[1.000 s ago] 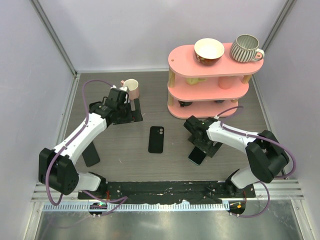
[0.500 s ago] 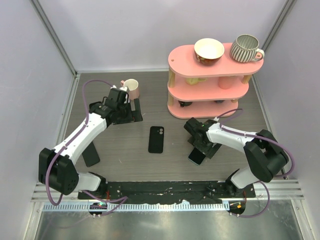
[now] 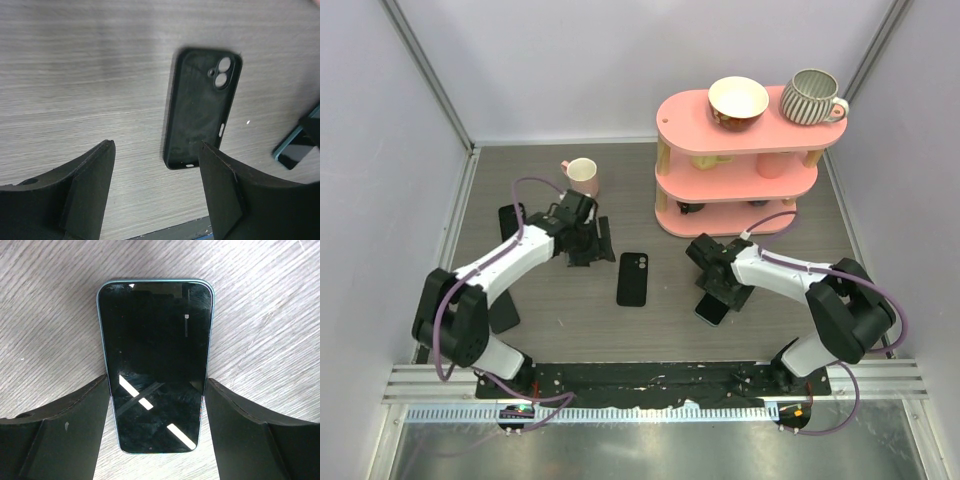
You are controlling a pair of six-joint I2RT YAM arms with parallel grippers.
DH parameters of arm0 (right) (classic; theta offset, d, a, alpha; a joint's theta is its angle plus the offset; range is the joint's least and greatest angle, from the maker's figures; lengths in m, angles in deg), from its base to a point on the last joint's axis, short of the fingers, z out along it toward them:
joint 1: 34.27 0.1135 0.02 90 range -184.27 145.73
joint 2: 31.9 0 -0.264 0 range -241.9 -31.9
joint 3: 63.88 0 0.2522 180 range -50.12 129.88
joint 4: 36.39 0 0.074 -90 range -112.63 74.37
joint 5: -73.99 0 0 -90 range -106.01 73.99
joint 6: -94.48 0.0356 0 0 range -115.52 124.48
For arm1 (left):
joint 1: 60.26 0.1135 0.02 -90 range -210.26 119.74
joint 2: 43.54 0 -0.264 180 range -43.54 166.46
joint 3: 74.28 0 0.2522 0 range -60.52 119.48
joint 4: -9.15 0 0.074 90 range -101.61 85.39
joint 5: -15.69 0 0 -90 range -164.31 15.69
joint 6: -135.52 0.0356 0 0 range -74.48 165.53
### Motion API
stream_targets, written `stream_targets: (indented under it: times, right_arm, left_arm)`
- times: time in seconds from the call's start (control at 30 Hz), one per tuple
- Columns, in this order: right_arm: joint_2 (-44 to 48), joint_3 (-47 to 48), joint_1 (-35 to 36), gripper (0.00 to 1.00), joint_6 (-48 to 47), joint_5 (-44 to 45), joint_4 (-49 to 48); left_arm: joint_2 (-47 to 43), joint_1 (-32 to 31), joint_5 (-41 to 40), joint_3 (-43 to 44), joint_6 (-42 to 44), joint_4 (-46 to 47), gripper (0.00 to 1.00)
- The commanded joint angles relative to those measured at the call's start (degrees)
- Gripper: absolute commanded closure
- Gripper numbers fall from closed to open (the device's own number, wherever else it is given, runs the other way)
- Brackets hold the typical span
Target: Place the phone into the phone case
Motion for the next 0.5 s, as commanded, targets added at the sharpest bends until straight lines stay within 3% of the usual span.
stream_targets:
  times: [0.0, 0.23, 0.47]
  right_arm:
    - [-0.13, -1.39, 0.08, 0.45, -7.56, 1.16, -0.1]
    - [9.53, -6.3, 0.08, 0.55, -19.34, -2.43, -7.72]
    - [12.1, -8.77, 0.08, 0.63, -23.14, -4.29, -9.68]
  left_arm:
    - [4.4, -5.41, -0.54, 0.21, -3.08, 3.27, 0.29]
    - [10.64, -7.71, -1.77, 0.57, -3.96, 5.03, 0.36]
    - [14.77, -10.51, -1.41, -0.58, -4.58, 8.81, 0.43]
